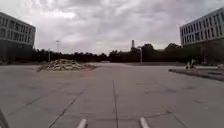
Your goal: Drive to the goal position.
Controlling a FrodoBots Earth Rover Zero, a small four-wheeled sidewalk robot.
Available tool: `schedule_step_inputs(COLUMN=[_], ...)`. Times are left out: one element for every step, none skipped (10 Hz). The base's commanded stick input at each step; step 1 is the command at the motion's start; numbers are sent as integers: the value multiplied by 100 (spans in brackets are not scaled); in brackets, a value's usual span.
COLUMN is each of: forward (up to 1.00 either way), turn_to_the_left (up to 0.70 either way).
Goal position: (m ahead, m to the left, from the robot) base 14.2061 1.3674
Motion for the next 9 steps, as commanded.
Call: schedule_step_inputs(forward=[70, 70, 70, 70, 70, 70, 70, 70, 70], turn_to_the_left=[0, 0, 0, 0, 0, 0, 0, 0, 0])
